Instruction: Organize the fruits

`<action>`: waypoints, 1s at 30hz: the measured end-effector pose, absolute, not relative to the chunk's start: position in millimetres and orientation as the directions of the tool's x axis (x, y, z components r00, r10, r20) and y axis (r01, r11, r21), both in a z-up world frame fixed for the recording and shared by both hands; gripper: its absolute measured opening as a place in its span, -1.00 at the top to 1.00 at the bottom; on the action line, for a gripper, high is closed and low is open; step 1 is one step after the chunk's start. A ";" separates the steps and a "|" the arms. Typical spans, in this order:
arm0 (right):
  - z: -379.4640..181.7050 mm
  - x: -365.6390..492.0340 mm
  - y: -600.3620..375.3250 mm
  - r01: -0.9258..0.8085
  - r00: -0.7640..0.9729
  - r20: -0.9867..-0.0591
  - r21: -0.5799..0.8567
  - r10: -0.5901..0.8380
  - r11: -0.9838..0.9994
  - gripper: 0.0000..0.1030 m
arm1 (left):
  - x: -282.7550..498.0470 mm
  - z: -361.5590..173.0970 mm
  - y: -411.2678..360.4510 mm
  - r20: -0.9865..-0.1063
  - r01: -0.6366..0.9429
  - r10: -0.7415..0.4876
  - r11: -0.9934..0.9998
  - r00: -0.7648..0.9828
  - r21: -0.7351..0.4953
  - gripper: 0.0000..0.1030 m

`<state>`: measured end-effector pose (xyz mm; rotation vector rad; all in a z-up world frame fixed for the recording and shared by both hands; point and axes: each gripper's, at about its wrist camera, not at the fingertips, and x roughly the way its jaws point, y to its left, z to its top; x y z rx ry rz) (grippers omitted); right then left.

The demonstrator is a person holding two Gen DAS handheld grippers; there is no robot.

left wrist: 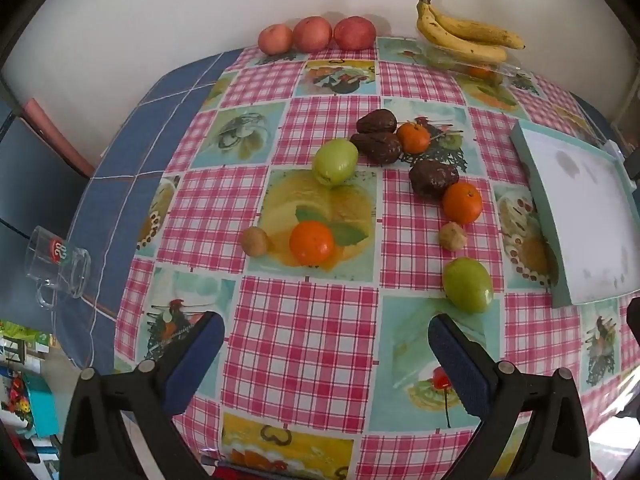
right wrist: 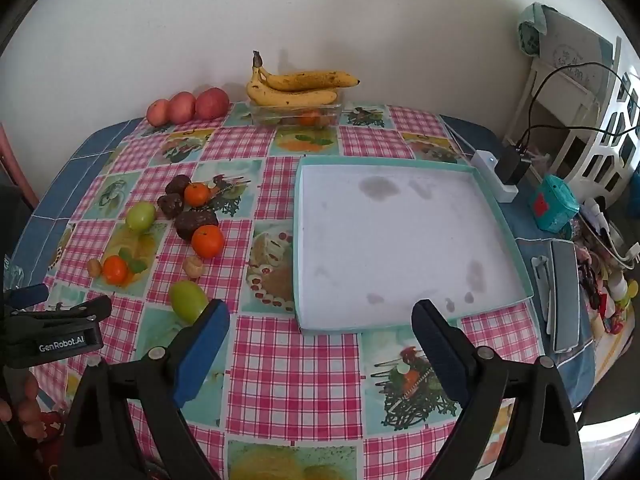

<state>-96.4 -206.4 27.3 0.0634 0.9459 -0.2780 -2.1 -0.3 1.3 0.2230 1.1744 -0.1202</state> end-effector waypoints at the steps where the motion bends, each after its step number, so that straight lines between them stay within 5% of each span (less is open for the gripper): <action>1: 27.0 -96.2 -206.1 0.263 0.551 -0.808 -0.069 -0.209 0.962 -0.80 | -2.5 1.6 0.3 -0.923 0.208 0.021 0.972 0.384 0.108 -1.00; 30: 7.5 -88.3 -211.1 0.276 0.481 -0.855 -0.061 -0.193 0.959 -0.80 | -3.8 5.1 -1.6 -0.929 0.197 0.014 0.976 0.371 0.094 -1.00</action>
